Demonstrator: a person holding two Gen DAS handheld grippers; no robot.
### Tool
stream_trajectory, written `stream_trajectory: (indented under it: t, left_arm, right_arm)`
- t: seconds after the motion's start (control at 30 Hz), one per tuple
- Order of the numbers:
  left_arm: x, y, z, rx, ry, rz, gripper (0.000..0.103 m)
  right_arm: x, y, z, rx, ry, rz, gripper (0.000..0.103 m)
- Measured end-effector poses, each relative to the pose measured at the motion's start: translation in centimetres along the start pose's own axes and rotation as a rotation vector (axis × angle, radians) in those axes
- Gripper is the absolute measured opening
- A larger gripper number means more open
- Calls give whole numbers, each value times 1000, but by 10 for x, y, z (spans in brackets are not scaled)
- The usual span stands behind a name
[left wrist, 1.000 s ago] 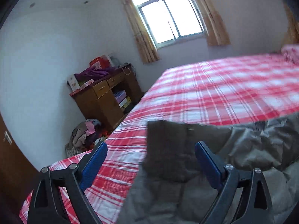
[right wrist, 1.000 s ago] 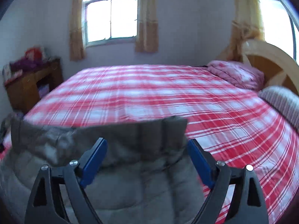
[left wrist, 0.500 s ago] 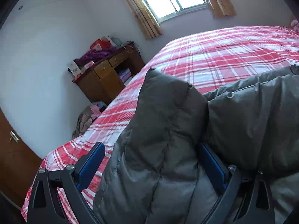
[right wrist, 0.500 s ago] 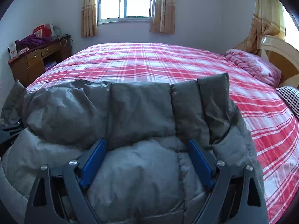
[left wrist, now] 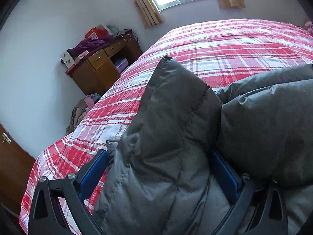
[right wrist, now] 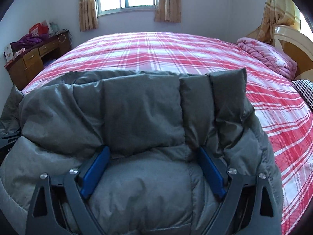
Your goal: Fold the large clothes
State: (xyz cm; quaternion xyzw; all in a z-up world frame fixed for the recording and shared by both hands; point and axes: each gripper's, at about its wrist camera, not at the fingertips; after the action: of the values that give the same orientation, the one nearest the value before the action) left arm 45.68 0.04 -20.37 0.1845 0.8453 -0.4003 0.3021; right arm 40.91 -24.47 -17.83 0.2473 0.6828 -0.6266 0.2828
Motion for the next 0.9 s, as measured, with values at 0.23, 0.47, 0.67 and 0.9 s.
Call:
stream_trajectory:
  t: [0.23,0.47,0.67,0.9]
  left_arm:
    - [1,-1,-1,-3,3,0,102]
    - [0,-1,-1,-11,8,4,102]
    - [-13,-15,-1,-27,73,-18,102]
    - [-56,-104,-5,122,-18,160,102]
  right_arm:
    - [1,6,1,4,5,-40,94]
    - [1,9,1,12,2,-60,94]
    - [-1,11,-1,27,-7,-84,94]
    - [-31,-50,-2,45,-20,85,86]
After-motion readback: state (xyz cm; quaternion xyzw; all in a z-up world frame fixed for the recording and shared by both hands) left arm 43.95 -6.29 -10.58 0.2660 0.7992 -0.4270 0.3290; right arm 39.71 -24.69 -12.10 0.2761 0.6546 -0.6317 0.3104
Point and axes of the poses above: each gripper's, at about its wrist camera, not at the fingertips, and y roughly the way its jaws point, z to its right, x to its underside, and after that the axes turned 10 degrees about -x, right-handed
